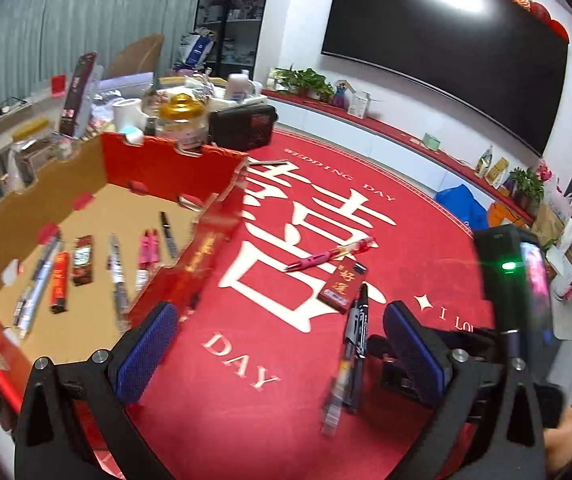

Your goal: Organize rigid objects

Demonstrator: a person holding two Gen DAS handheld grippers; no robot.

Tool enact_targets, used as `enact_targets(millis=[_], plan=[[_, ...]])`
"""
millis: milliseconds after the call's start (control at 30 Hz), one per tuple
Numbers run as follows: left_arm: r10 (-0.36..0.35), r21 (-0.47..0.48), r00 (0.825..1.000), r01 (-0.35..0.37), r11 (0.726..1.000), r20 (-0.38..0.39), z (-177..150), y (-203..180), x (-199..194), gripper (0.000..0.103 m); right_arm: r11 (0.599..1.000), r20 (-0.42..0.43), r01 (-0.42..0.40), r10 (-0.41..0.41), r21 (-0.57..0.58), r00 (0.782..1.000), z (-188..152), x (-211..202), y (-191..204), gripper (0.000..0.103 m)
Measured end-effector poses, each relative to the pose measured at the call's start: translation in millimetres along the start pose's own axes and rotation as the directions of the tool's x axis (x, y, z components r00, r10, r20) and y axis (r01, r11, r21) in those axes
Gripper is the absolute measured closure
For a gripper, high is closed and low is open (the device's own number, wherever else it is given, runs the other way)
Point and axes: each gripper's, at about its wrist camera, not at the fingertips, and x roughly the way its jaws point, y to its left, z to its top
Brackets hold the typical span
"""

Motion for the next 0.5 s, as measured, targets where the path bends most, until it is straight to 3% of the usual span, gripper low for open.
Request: enact_targets(millis=[33,133,167,300,500], plan=[[0.004,-0.001,1.000,-0.004,1.000,-0.005,0.7,2.2,-0.7,0.000,0.997,-0.002,0.057,-0.057,-0.053,0.998,-0.2,2.6,7.8,0.047],[0.045,0.007,0.999,-0.045,0.999,-0.013,-2.9,9.5,-2.2,0.000,0.988,0.004,0.123,-0.123,-0.088,0.992,-3.5,-1.9,5.9,0.047],[0.053,0.002,0.998,-0.053,0.999,-0.016,-5.4,13.0,-2.9,0.000,0.991,0.001,0.121,-0.121,-0.065,0.993,-4.6,-4.3,0.7,0.047],[0.067,-0.003,0.998,-0.067,0.998,0.000,-14.4,20.8,-12.6,0.000,0.995,-0.019,-0.036,0.037,0.092,0.999,-3.6,-12.0,-15.7,0.047],[0.040,0.002,0.999,-0.040,0.999,0.024,-18.8,25.7,-28.4,0.000,0.996,-0.022,-0.025,0.027,0.081,0.999,3.1,-1.2,17.5,0.047]])
